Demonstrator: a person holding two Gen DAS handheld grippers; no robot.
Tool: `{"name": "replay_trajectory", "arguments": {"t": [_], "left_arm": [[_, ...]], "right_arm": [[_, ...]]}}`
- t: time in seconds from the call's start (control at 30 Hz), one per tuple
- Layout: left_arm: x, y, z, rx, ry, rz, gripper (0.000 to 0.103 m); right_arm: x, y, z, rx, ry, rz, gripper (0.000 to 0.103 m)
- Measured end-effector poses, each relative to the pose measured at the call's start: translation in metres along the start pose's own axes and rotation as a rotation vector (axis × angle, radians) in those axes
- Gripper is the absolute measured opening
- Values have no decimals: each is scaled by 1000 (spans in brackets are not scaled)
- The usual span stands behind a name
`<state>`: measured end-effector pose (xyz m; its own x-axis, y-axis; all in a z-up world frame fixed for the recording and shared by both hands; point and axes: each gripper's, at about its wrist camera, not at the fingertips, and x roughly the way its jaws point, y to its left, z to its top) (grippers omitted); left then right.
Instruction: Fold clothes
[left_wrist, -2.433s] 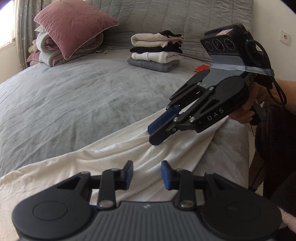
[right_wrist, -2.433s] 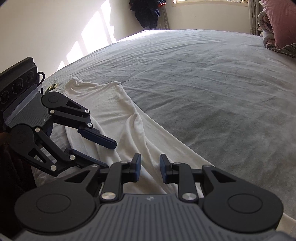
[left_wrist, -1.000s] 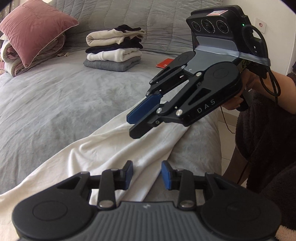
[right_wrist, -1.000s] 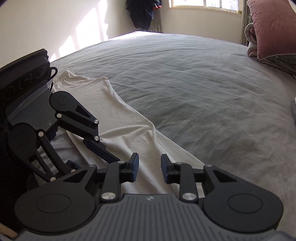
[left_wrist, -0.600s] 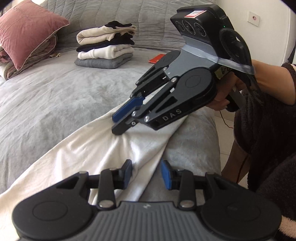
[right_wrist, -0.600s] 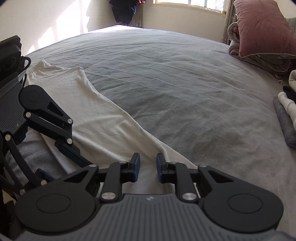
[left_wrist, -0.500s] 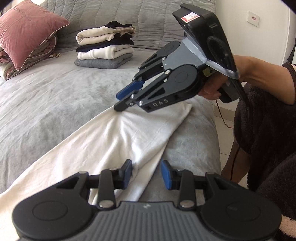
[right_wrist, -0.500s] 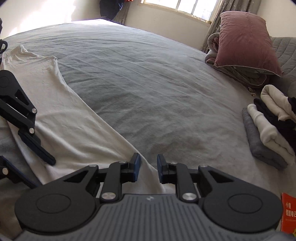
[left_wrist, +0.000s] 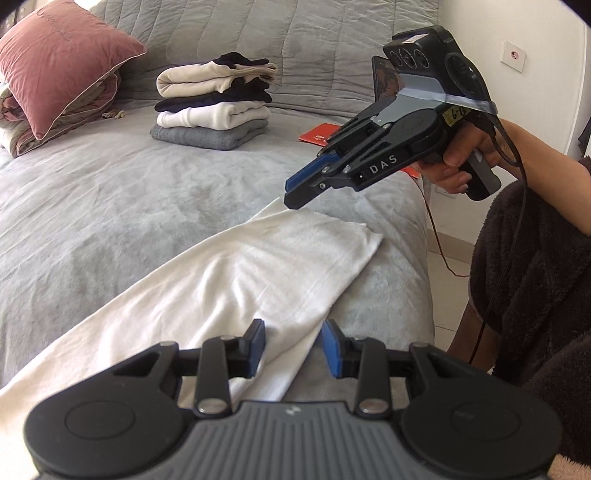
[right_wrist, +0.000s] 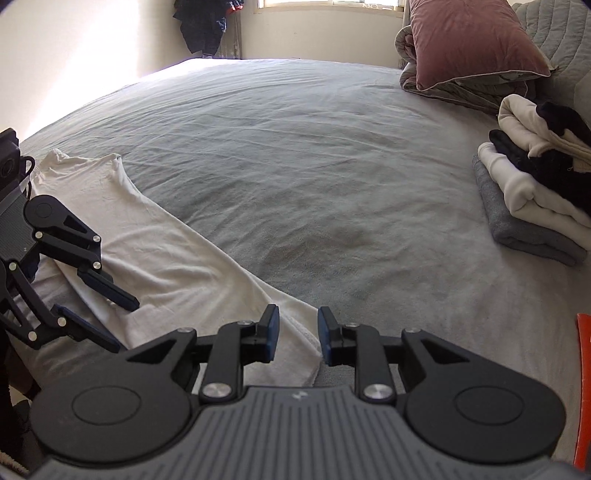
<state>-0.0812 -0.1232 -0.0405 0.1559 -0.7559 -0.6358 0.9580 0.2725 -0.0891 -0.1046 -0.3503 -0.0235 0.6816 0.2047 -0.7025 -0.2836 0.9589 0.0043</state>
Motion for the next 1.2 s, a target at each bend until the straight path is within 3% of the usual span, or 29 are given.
{"name": "replay_trajectory", "arguments": {"t": [0.07,0.13,0.4,0.5,0.6,0.77,0.97,1.2], "left_arm": [[5,-2,1,7,2,-2,34],[7,-3,4,7,-2,-7,34],[11,-6,6,-16,-14,-37,32],[10,-6,6,-25,-17,-32,32],[2,-6,6,-25,-24,-17,32],[-20,3,2,-52,-48,30,33],[-50,21,-12,-87,-34,164,33],[-102,57,-28,-203,38,441,33]], "right_arm": [[8,2,-6,-27,36,-23,25],[9,3,-9,-46,45,-26,6],[-5,2,3,-71,-25,-66,6],[16,10,3,-124,54,-110,6],[25,18,2,-173,91,-149,9],[13,22,13,-139,33,-111,29],[15,50,30,-148,-22,-7,30],[23,91,53,-173,-76,152,30]]}}
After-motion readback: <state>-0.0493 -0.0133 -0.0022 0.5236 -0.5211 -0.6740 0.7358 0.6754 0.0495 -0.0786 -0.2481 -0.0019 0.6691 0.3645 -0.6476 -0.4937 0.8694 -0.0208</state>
